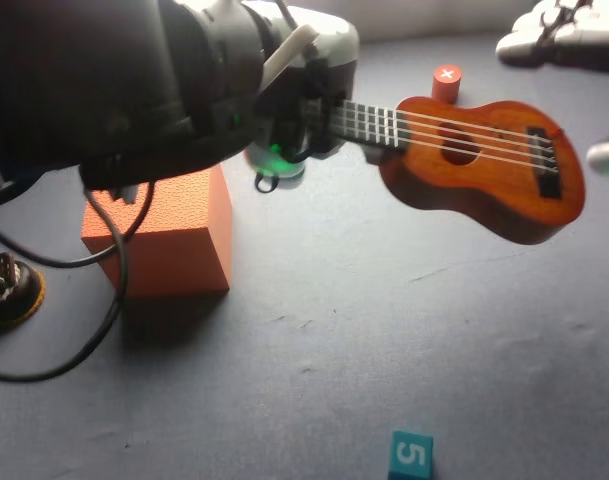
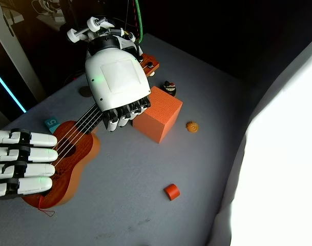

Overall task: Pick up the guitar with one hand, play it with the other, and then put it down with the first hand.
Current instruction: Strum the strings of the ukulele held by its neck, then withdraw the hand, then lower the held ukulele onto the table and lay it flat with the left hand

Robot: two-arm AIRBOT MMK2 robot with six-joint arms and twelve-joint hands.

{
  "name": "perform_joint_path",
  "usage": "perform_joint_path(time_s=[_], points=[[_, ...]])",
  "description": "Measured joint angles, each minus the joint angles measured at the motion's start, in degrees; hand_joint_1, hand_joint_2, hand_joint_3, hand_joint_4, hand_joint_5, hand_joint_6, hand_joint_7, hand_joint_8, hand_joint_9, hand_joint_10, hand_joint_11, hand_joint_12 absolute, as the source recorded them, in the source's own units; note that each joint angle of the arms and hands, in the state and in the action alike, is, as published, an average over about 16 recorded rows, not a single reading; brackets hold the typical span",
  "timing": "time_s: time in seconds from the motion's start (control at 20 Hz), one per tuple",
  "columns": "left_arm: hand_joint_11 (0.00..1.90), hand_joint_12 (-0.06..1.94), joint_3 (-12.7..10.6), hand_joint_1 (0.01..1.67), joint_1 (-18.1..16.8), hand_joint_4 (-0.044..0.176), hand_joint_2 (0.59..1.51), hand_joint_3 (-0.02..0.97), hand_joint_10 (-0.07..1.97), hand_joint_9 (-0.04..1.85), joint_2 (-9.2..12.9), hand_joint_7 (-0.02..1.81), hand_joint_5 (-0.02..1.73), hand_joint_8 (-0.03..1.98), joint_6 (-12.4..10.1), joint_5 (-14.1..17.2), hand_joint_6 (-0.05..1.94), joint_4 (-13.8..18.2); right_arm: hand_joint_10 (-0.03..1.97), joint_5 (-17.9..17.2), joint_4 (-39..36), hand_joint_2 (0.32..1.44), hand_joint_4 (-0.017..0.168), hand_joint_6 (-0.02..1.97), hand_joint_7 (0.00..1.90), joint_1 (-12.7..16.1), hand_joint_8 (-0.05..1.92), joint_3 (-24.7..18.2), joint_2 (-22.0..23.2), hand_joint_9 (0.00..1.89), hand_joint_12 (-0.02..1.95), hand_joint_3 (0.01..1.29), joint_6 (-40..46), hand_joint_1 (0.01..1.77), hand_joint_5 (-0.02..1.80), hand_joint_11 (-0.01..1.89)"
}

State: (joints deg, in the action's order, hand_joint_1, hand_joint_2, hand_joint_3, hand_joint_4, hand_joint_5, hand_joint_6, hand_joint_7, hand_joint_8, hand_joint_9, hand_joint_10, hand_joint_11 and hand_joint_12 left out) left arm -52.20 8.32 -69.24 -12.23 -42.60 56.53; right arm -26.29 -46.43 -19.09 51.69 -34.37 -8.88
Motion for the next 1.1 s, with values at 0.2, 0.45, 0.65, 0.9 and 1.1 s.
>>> perform_joint_path(time_s=[0.2, 0.45, 0.65, 0.9, 1.1], points=[[1.46, 1.9, 2.24, 1.53, 0.6, -0.005, 1.071, -0.013, 1.94, 1.41, 1.95, 1.33, 1.31, 1.98, -3.48, -1.68, 1.86, 1.94, 0.02, 0.89, 4.25, 1.35, 0.001, 0.11, 0.11, 0.65, 0.01, 0.3, -0.01, 0.11, 0.01, 0.02, -1.61, 0.48, 0.13, 0.02], [1.45, 1.9, 5.15, 1.53, 2.09, -0.005, 1.072, -0.014, 1.94, 1.41, 4.68, 1.33, 1.31, 1.98, -6.56, -2.15, 1.86, 3.57, 0.01, 1.8, 6.01, 1.36, 0.0, 0.1, 0.1, 1.37, 0.01, 0.47, -0.05, 0.1, 0.01, 0.02, -1.77, 0.47, 0.14, 0.02], [1.45, 1.9, 6.79, 1.53, 3.79, -0.005, 1.071, -0.013, 1.94, 1.41, 6.35, 1.33, 1.31, 1.98, -7.93, -0.6, 1.86, 4.67, 0.01, 2.18, 6.29, 1.36, 0.0, 0.09, 0.1, 1.59, 0.01, 0.47, -0.08, 0.09, 0.04, 0.02, -1.77, 0.47, 0.14, 0.02], [1.45, 1.9, 7.96, 1.53, 6.64, -0.005, 1.071, -0.013, 1.94, 1.41, 7.45, 1.33, 1.3, 1.98, -10.53, 2.41, 1.86, 7.41, 0.01, 2.22, 6.26, 1.36, 0.0, 0.07, 0.1, 1.65, 0.01, 0.45, -0.09, 0.09, 0.07, 0.02, -1.77, 0.47, 0.15, 0.02], [1.45, 1.9, 8.42, 1.53, 9.21, -0.005, 1.071, -0.013, 1.94, 1.4, 7.51, 1.33, 1.3, 1.98, -13.74, 4.23, 1.86, 10.41, 0.02, 2.21, 6.13, 1.35, 0.0, 0.06, 0.11, 1.66, 0.01, 0.37, -0.09, 0.09, 0.22, 0.02, -1.77, 0.48, 0.16, 0.02]])
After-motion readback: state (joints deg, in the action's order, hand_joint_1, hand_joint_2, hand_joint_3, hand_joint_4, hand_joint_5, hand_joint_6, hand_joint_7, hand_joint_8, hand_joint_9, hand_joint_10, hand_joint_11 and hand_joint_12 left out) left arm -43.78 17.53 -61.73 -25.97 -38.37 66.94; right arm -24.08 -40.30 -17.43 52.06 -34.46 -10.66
